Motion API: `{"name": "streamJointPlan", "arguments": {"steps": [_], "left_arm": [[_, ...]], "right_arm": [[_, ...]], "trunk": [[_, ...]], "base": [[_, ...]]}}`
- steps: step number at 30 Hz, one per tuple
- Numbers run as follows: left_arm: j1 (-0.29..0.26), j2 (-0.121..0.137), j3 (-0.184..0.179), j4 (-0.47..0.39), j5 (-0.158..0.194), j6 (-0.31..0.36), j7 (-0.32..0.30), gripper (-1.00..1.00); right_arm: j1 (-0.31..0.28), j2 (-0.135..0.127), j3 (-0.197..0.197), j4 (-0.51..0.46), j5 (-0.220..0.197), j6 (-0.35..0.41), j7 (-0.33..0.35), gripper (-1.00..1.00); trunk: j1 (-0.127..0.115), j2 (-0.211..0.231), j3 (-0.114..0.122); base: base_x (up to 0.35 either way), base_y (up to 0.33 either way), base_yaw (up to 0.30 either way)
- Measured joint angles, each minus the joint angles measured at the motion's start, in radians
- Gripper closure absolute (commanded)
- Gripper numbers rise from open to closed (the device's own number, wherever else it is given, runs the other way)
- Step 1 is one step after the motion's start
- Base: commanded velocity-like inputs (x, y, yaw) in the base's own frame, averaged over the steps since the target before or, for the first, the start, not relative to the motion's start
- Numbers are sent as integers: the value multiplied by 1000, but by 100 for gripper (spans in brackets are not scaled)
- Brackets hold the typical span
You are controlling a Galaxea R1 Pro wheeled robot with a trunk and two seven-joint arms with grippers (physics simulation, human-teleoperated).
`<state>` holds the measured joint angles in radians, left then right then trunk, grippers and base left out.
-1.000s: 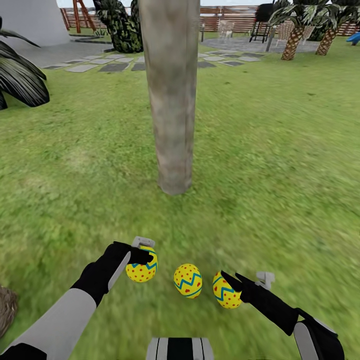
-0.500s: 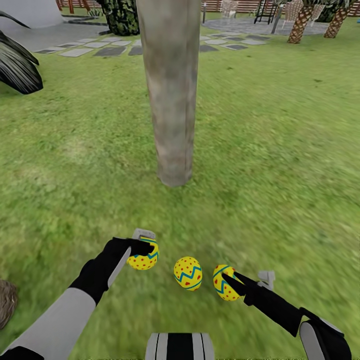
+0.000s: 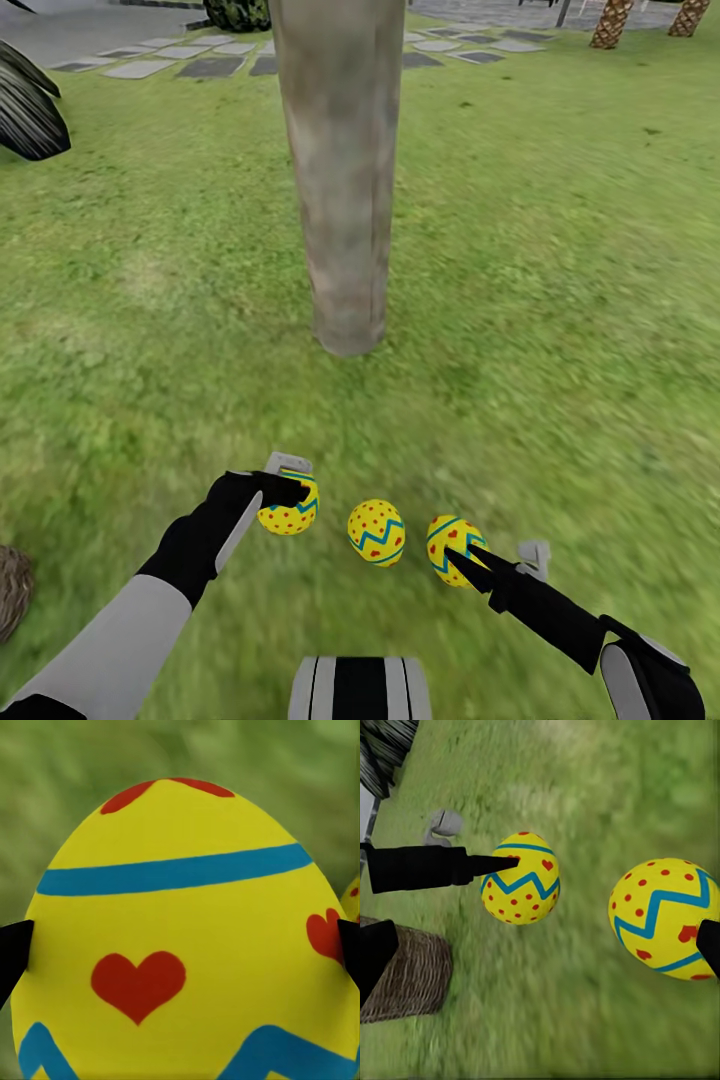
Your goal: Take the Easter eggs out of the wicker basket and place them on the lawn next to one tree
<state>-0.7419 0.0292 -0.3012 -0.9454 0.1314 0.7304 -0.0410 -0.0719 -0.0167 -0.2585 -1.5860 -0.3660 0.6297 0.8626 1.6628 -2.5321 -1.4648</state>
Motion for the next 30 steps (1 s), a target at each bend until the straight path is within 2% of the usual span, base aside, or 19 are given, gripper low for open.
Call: {"name": "streamJointPlan", "arguments": {"steps": [30], "left_arm": [[0,0,0,-1,0,-1,0,100]], "right_arm": [[0,1,0,0,2,2,-2,-100]], "trunk": [[13,-7,-116]], "base": [[0,0,0]]}}
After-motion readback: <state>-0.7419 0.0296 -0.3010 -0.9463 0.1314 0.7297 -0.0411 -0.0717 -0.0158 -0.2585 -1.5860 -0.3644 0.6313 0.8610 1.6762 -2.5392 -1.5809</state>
